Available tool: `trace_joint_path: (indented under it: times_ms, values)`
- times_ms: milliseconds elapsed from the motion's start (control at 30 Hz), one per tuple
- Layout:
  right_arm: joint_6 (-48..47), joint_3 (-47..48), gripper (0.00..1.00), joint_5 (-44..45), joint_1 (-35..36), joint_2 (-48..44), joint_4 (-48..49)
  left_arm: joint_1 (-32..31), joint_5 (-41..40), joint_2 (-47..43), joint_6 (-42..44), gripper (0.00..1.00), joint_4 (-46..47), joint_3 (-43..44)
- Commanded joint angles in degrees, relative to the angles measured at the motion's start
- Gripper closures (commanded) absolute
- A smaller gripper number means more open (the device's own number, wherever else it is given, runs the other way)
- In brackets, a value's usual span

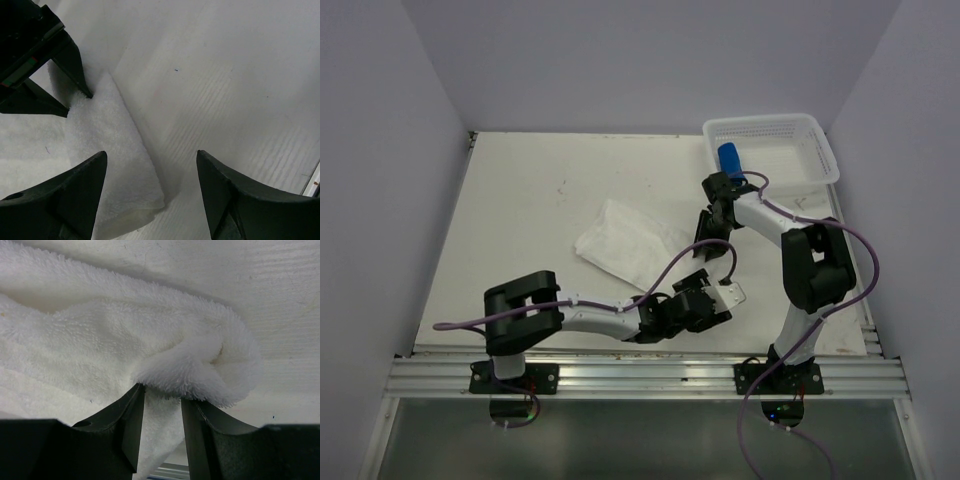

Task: Roll the towels
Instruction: Roll the towel

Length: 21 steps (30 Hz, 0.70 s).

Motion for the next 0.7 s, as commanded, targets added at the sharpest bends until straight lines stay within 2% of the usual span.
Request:
trace_joint_path:
  times_ms: [0, 400, 667]
  values:
    - [-0.9, 0.6, 0.6, -0.1, 0.1, 0.4, 1.2, 1.0, -4.4, 1.2, 1.2, 0.23, -0.1, 1.8]
    - [-1.2, 2.3, 0.6, 0.0, 0.1, 1.0, 0.1, 4.1, -4.3, 3.1, -1.5, 0.23, -0.8, 0.3]
    - [-1.2, 2.7, 0.6, -0.5, 0.2, 1.5, 0.0, 6.3, 1.4, 2.9, -7.8, 0.23, 1.4, -3.6]
